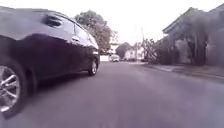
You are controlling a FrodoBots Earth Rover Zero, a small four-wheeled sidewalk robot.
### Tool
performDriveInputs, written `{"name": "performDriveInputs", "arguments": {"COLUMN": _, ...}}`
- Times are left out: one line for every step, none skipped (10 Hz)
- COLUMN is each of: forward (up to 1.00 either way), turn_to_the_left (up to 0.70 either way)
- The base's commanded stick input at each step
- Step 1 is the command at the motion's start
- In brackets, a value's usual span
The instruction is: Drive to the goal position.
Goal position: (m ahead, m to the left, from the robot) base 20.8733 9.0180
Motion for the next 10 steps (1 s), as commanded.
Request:
{"name": "performDriveInputs", "arguments": {"forward": 1.00, "turn_to_the_left": 0.00}}
{"name": "performDriveInputs", "arguments": {"forward": 1.00, "turn_to_the_left": 0.00}}
{"name": "performDriveInputs", "arguments": {"forward": 1.00, "turn_to_the_left": 0.00}}
{"name": "performDriveInputs", "arguments": {"forward": 1.00, "turn_to_the_left": 0.00}}
{"name": "performDriveInputs", "arguments": {"forward": 1.00, "turn_to_the_left": 0.00}}
{"name": "performDriveInputs", "arguments": {"forward": 1.00, "turn_to_the_left": 0.00}}
{"name": "performDriveInputs", "arguments": {"forward": 1.00, "turn_to_the_left": 0.00}}
{"name": "performDriveInputs", "arguments": {"forward": 1.00, "turn_to_the_left": 0.00}}
{"name": "performDriveInputs", "arguments": {"forward": 1.00, "turn_to_the_left": 0.00}}
{"name": "performDriveInputs", "arguments": {"forward": 1.00, "turn_to_the_left": 0.00}}
